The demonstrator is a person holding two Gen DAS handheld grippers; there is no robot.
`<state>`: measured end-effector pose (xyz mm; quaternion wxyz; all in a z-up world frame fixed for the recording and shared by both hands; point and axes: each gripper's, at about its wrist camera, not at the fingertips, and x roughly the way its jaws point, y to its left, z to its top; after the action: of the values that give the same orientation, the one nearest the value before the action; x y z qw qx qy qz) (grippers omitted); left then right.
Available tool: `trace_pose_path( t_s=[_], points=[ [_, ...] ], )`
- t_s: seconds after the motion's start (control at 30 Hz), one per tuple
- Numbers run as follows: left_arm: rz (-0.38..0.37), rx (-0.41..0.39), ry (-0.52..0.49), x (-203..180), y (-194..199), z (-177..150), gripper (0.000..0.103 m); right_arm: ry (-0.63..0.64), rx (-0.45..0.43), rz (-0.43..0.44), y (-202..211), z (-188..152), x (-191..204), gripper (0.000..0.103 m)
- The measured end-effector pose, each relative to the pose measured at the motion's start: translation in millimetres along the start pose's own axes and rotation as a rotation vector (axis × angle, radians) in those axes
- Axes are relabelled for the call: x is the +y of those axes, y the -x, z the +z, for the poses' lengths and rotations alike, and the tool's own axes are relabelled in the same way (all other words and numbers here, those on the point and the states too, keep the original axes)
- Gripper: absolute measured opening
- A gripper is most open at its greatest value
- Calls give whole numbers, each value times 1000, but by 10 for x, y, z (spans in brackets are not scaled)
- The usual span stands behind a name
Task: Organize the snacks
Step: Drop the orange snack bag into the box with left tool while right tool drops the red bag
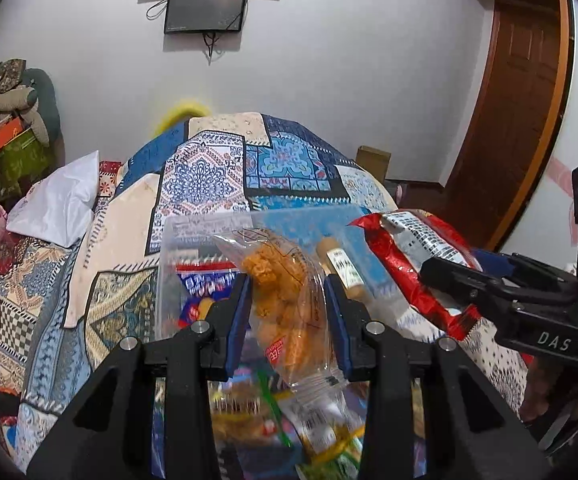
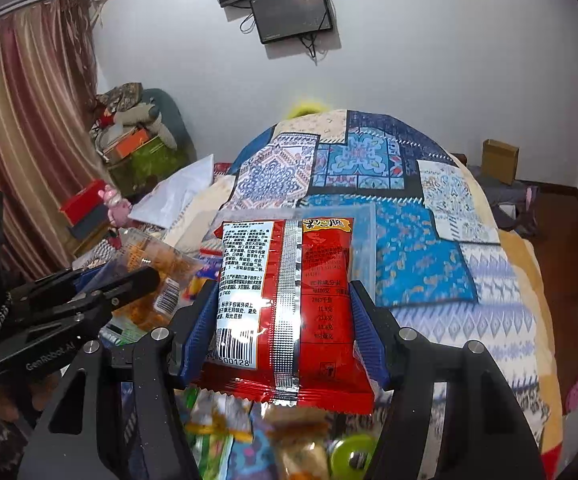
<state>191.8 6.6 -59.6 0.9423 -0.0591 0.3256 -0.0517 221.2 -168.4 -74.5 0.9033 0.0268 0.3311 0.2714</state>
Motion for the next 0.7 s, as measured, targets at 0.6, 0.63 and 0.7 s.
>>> trace_pose_path(
  t_s=[0.6,0.63,0.7],
  points=[
    [43,66,-24,58,-873,249,37,-4,68,-28,-687,214,-186,60],
    [48,73,-26,67,-914,249,37,-7,76,-28,-721,207,-195,60],
    [62,90,-24,78,-995,240,37,-15,94,-25,-784,181,-216,60]
  ],
)
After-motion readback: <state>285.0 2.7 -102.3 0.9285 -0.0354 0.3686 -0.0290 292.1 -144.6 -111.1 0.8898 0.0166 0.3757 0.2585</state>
